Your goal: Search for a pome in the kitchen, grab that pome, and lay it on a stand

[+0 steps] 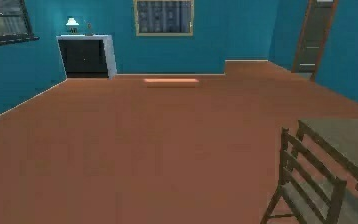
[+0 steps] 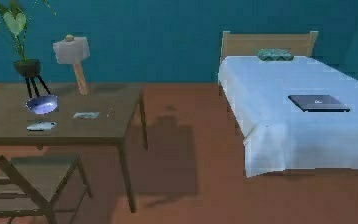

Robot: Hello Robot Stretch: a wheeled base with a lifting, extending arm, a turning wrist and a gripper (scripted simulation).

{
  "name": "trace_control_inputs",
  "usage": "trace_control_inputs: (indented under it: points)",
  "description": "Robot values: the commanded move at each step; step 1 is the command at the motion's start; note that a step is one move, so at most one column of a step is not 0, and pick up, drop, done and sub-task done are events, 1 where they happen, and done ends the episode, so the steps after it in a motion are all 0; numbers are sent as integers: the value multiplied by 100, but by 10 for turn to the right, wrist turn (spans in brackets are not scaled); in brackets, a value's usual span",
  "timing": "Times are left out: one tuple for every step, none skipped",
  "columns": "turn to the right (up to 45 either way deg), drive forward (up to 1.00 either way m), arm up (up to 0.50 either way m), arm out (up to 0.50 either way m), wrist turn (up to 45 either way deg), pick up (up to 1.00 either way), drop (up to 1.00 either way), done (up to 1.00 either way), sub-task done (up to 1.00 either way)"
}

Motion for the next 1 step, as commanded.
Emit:
trace_control_inputs:
  points:
    - [0, 100, 0, 0, 0, 0, 0, 0, 0]
